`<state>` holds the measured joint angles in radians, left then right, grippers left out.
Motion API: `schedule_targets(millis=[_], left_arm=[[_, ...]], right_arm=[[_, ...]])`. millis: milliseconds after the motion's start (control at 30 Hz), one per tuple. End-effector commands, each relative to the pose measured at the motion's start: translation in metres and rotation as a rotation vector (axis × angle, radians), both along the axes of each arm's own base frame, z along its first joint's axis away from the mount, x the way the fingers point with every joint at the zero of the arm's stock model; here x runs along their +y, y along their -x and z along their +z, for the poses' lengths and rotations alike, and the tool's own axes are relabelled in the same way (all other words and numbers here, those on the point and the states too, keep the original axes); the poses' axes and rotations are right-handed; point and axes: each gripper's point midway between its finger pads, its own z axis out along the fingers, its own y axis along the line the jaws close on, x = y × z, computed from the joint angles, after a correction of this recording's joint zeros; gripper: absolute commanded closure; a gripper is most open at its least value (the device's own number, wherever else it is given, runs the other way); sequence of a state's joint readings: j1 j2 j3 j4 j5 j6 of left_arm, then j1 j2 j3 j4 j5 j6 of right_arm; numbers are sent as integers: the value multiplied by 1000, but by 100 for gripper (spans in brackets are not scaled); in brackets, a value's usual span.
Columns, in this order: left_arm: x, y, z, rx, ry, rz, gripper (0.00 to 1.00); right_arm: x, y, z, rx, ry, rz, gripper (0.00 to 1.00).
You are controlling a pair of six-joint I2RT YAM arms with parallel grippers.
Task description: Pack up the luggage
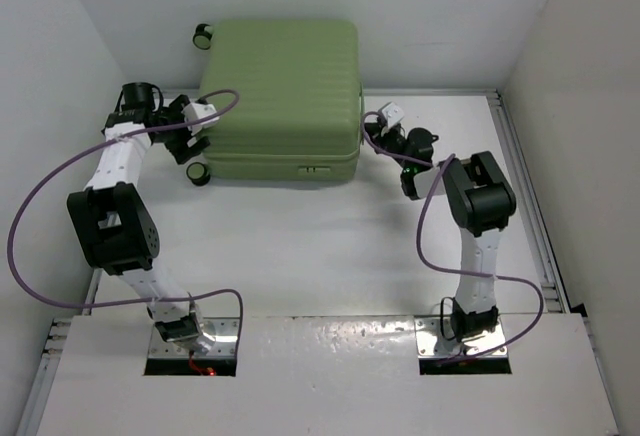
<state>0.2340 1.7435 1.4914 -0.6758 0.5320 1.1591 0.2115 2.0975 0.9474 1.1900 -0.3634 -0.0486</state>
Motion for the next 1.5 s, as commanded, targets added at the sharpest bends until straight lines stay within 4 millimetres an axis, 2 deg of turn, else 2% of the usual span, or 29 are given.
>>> schedule_targets(millis=[0, 33, 67, 267, 300, 367, 433, 467, 533, 567, 600, 667, 700, 733, 800, 833, 867, 900, 933, 1000, 1033, 1100, 1167, 1200, 1233, 1267, 1300, 1367, 1467], left_arm=[[4, 26, -68, 230, 22, 32, 100], [4, 26, -73, 242, 24, 32, 100], [5, 23, -73, 239, 24, 32, 100], [-2, 17, -73, 235, 41, 12, 100], [-2, 17, -73, 235, 41, 12, 100], [-1, 15, -76, 241, 46, 19, 100], [-7, 15, -75, 244, 59, 14, 100], [-7, 15, -75, 248, 64, 21, 100], [-10, 15, -75, 249, 81, 21, 100], [-12, 15, -74, 247, 89, 16, 100], [-16, 15, -71, 243, 91, 14, 100], [-18, 13, -69, 239, 110, 23, 100], [-20, 13, -69, 241, 123, 25, 97], [-21, 11, -63, 223, 134, 29, 84], [-26, 3, -50, 190, 183, 49, 63], [-28, 0, -36, 156, 200, 58, 59], [-29, -8, -22, 112, 232, 89, 55], [-31, -9, -15, 91, 253, 97, 46], [-37, -13, -2, 57, 273, 97, 41], [-40, -20, 30, -30, 329, 137, 27], [-40, -22, 43, -62, 348, 151, 27], [-40, -27, 71, -140, 386, 185, 8], [-46, -19, 96, -172, 437, 218, 4], [-46, -18, 107, -187, 466, 247, 1], [-48, -13, 125, -225, 471, 264, 1], [-53, -10, 131, -228, 488, 264, 1], [-55, -7, 137, -230, 506, 272, 1], [-55, -1, 152, -260, 513, 304, 1], [-60, 5, 154, -254, 523, 347, 1]], right_arm=[[-61, -63, 23, -139, 17, -246, 100], [-60, -74, 34, -173, 12, -250, 100], [-62, -81, 21, -160, 16, -262, 100], [-66, -142, 17, -233, -17, -325, 100], [-68, -155, 33, -273, -32, -343, 100], [-68, -174, 9, -264, -31, -356, 100], [-70, -198, 4, -253, -35, -382, 100], [-69, -215, 42, -351, -67, -385, 100], [-65, -230, -7, -249, -24, -386, 100], [-68, -233, -51, -201, -10, -385, 100], [-68, -240, -10, -282, -33, -386, 100], [-66, -233, -18, -259, -34, -390, 100], [-66, -226, -22, -235, -43, -394, 89], [-72, -218, -37, -198, -74, -426, 81], [-78, -208, -8, -227, -105, -435, 67], [-80, -201, -1, -218, -108, -436, 59], [-89, -197, 32, -266, -146, -442, 55], [-91, -185, 24, -213, -168, -441, 52], [-93, -180, 35, -223, -184, -441, 47], [-101, -161, 53, -159, -271, -443, 44], [-104, -155, 55, -135, -293, -438, 42], [-91, -133, 62, -39, -382, -370, 42], [-80, -103, 64, 89, -438, -298, 42], [-72, -91, 43, 246, -476, -252, 42], [-66, -84, 50, 304, -518, -222, 46], [-39, -65, 40, 463, -505, -73, 49], [-31, -61, 27, 599, -501, -60, 51], [-20, -57, 20, 696, -496, -23, 55], [-7, -52, 7, 757, -472, -3, 55]])
